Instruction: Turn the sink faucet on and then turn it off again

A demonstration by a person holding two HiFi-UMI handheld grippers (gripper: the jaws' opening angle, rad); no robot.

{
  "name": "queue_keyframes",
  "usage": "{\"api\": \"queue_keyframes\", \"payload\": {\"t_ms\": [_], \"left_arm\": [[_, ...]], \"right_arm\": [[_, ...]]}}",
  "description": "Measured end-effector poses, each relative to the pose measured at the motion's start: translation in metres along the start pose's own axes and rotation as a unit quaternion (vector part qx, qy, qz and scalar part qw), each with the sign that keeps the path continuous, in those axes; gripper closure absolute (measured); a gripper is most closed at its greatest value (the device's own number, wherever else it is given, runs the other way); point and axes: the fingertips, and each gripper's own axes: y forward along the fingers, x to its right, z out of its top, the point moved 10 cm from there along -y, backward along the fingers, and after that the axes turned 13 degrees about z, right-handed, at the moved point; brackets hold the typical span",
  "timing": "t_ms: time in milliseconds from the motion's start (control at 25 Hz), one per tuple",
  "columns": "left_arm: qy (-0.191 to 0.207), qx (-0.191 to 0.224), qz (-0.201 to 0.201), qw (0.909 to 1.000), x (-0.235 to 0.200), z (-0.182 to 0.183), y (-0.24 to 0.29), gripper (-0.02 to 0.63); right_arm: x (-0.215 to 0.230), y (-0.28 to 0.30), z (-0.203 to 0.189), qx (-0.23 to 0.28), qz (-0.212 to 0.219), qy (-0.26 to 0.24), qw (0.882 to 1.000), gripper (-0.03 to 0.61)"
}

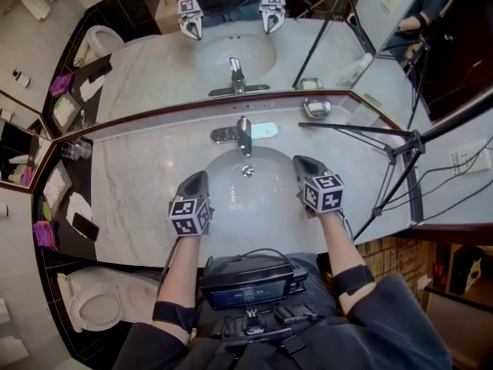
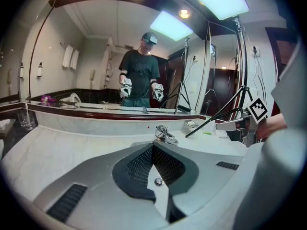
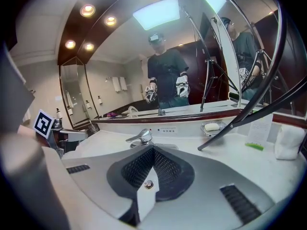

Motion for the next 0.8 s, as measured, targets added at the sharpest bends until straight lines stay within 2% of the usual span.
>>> {"api": "queue_keyframes", "payload": {"t_ms": [240, 360, 600, 800], "left_arm": [[0.003, 0.006, 0.002, 1.0000, -0.001, 0.000, 0.000, 0.610], [0.021, 0.007, 0.000, 0.9998, 0.003, -0.001, 0.003, 0.609], [0.095, 0.008, -0.029, 0.9951, 0.020, 0.002, 0.017, 0.536], [0.171, 0.004, -0.064, 0.9832, 0.043, 0.019, 0.033, 0.462]], "right_arm": [[-0.002, 0.000, -0.002, -0.004, 0.001, 0.000, 1.000, 0.560], [-0.001, 0.000, -0.003, -0.004, 0.001, 0.001, 1.000, 0.560], [0.000, -0.001, -0.009, -0.008, -0.001, 0.004, 1.000, 0.560], [0.001, 0.000, -0.012, -0.011, -0.002, 0.007, 1.000, 0.560]]}}
